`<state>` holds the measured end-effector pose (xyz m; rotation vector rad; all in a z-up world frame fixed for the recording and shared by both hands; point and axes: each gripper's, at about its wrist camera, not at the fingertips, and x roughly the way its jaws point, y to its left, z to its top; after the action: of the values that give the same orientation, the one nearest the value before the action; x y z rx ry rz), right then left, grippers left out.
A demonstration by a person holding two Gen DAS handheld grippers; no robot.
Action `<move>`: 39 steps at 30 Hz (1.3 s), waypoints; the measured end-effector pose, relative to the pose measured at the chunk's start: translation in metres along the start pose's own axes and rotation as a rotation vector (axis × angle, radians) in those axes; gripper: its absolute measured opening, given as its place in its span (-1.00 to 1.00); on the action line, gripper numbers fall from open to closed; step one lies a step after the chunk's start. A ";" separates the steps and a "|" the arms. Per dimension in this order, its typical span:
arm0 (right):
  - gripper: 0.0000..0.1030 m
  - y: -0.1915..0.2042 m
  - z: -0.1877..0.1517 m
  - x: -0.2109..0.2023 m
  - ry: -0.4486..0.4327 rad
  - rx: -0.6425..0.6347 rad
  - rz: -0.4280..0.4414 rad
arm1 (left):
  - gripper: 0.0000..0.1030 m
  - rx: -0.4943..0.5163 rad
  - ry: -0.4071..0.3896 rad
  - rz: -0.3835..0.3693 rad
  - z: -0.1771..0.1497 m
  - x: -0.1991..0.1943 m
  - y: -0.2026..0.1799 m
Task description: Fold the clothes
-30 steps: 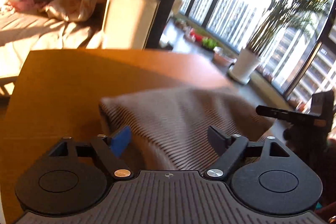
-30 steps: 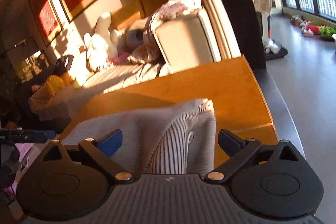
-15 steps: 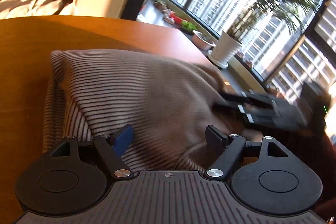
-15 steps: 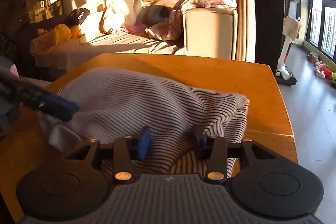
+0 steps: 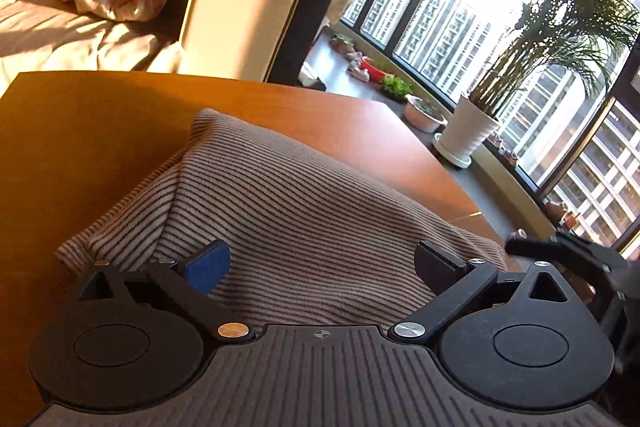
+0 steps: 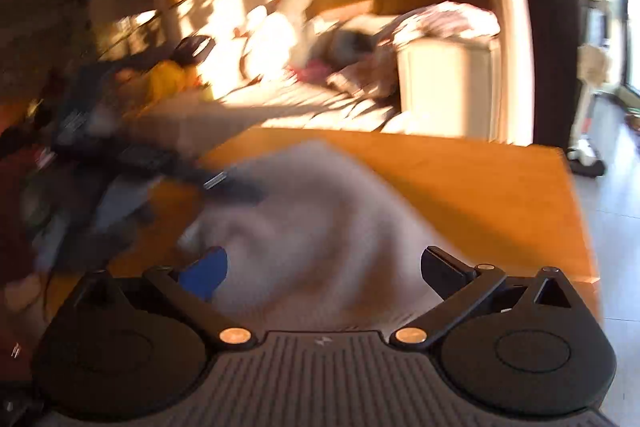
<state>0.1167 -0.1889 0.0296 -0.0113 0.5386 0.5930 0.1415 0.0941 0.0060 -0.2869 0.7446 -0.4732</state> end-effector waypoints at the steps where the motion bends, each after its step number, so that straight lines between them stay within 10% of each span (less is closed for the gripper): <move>1: 1.00 -0.009 0.005 0.002 -0.008 0.015 -0.043 | 0.98 -0.027 0.006 -0.024 -0.002 -0.003 -0.001; 8: 1.00 -0.041 -0.007 0.044 0.194 0.014 -0.299 | 0.99 -0.002 0.090 -0.108 -0.020 0.007 -0.024; 18: 1.00 0.001 -0.038 0.009 0.134 -0.034 -0.342 | 0.99 0.034 0.086 -0.064 -0.007 0.032 -0.012; 25: 1.00 0.008 -0.042 0.015 0.167 0.192 -0.149 | 0.99 0.073 0.055 -0.018 0.002 0.047 -0.009; 39: 1.00 0.007 -0.042 0.020 0.151 0.173 -0.120 | 0.95 0.295 0.055 0.035 -0.031 -0.005 -0.047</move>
<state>0.1064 -0.1794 -0.0150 0.0756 0.7295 0.4286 0.1017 0.0539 0.0065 0.0145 0.7214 -0.5518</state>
